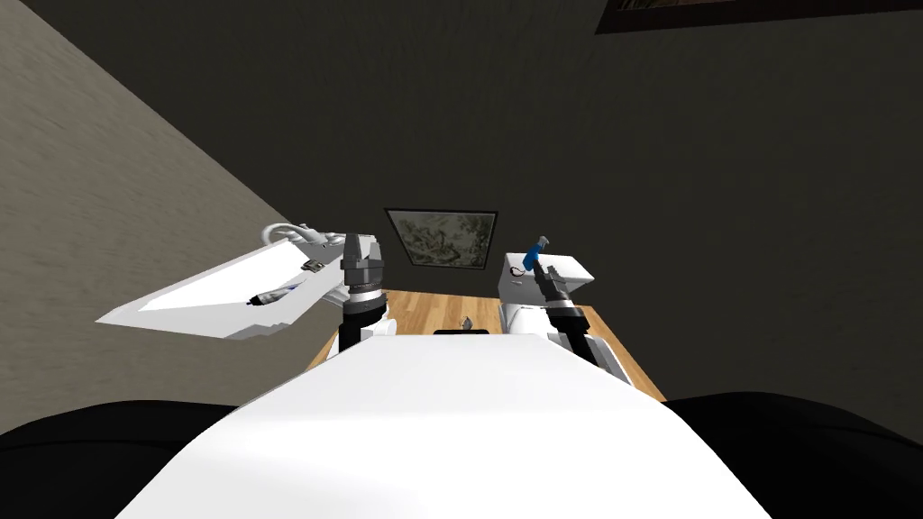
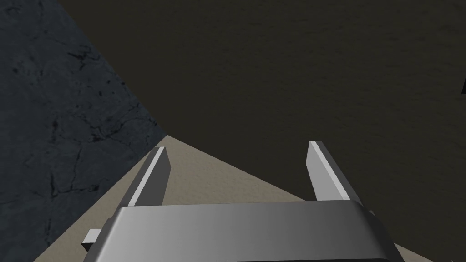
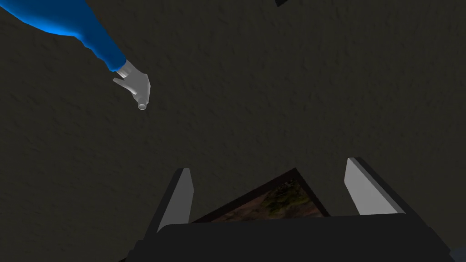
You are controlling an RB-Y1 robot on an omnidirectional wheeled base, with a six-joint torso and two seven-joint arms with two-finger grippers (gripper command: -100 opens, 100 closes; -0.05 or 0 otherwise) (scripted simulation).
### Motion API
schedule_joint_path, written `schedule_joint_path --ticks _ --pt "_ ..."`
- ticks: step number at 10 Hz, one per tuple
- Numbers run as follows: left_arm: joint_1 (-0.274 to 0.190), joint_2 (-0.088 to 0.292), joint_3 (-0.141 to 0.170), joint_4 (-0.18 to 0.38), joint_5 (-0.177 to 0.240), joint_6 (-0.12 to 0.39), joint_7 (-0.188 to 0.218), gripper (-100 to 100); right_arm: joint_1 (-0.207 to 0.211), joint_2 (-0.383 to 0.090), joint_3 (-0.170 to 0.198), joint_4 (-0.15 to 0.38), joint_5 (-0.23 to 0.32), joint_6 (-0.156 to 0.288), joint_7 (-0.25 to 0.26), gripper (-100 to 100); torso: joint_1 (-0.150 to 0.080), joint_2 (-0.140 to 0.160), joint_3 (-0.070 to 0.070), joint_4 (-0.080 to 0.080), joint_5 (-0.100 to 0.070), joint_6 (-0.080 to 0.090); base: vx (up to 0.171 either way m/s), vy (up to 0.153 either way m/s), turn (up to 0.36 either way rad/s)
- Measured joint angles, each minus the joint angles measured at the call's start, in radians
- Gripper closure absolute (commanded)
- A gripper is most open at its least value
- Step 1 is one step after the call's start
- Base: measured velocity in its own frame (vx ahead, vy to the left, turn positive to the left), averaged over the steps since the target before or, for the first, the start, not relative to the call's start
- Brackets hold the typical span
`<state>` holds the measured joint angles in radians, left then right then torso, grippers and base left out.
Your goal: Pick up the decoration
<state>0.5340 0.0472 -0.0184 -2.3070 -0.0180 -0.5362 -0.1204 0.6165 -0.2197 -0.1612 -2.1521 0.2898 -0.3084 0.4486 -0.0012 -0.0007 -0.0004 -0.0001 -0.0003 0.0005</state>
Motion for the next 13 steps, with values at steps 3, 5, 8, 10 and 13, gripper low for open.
schedule_joint_path --ticks 3,5,8,10,13 --pt "0.000 0.000 0.000 0.000 0.000 0.000 0.000 0 0.021 -0.013 -0.013 0.019 0.055 0.014 0.076 -100 0.000 0.000 0.000 0.000 0.000 0.000 0.000 -0.018 0.125" --pt "0.000 0.000 0.000 0.000 0.000 0.000 0.000 0 0.025 -0.013 -0.017 0.044 0.092 0.019 0.132 -100 0.000 0.000 0.000 0.000 0.000 0.000 0.001 -0.018 0.167" --pt "0.000 0.000 0.000 0.000 0.000 0.000 0.000 0 0.043 -0.027 -0.033 0.071 0.135 0.023 0.210 -100 0.000 0.000 0.000 0.000 0.000 0.000 -0.001 -0.017 0.171" --pt "0.000 0.000 0.000 0.000 0.000 0.000 0.000 0 0.053 -0.034 -0.039 0.088 0.171 0.034 0.264 -100 0.000 0.000 0.000 0.000 0.000 0.000 0.000 -0.018 0.150" --pt "0.000 0.000 0.000 0.000 0.000 0.000 0.000 0 0.073 -0.054 -0.055 0.122 0.226 0.047 0.343 -100 0.000 0.000 0.000 0.000 0.000 0.000 0.001 -0.018 0.138"
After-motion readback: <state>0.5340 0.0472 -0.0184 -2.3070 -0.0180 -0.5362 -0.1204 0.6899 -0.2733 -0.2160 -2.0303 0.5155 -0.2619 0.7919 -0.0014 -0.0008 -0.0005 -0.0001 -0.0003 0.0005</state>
